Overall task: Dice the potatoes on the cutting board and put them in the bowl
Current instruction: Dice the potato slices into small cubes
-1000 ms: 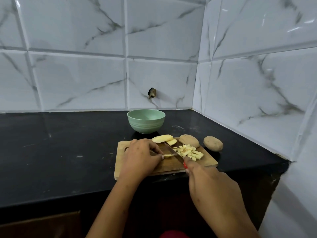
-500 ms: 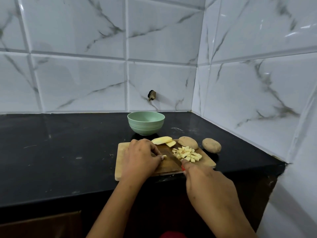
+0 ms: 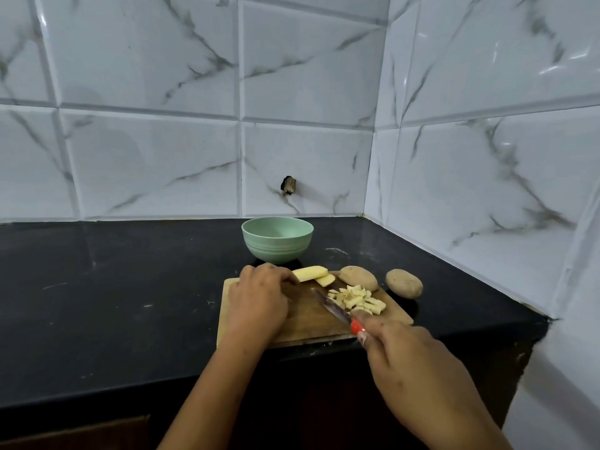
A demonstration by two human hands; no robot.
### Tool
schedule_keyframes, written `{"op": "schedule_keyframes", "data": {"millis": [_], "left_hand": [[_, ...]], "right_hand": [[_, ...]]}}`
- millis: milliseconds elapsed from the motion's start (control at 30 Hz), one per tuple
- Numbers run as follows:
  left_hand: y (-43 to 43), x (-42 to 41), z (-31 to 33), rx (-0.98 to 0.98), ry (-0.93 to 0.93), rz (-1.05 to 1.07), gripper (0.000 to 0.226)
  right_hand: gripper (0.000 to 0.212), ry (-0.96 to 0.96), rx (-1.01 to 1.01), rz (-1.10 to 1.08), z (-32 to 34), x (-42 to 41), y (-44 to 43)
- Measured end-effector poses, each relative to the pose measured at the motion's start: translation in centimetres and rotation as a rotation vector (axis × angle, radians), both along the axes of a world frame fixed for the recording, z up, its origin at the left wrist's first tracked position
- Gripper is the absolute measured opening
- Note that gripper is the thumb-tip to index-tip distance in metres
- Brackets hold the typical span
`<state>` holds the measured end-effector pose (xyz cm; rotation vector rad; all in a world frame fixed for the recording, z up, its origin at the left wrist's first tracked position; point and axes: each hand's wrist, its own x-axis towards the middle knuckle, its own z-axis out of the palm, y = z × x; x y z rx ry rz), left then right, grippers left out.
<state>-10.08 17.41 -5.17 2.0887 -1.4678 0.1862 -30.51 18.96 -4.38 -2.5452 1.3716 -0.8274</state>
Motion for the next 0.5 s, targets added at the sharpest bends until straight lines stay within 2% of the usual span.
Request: {"op": "schedule_keyframes", "data": {"millis": [100,167,367,500], "left_hand": [[0.2,0.8,-0.1,0.117,-0.012,-0.029,0.042],[0.0,1.0,-0.3,0.142,0.016,-0.041,0.034],[0.1,1.2,-0.6,0.026,0.100,-0.037,0.016],[0.4,1.0,-0.4,-0.045,0.178,-0.140,0.017]], "right_hand": [[0.040,0.064,0.035,-0.016,-0.2,0.4,-0.8],[0.038,0.043,0.071,-0.036,-0.3,-0.1,-1.7],[0.032,-0.151,0.412,0.071,0.2,-2.4,-4.0],[0.031,-0.219,0.406,0.043,1.3,-3.2,-4.4]]}}
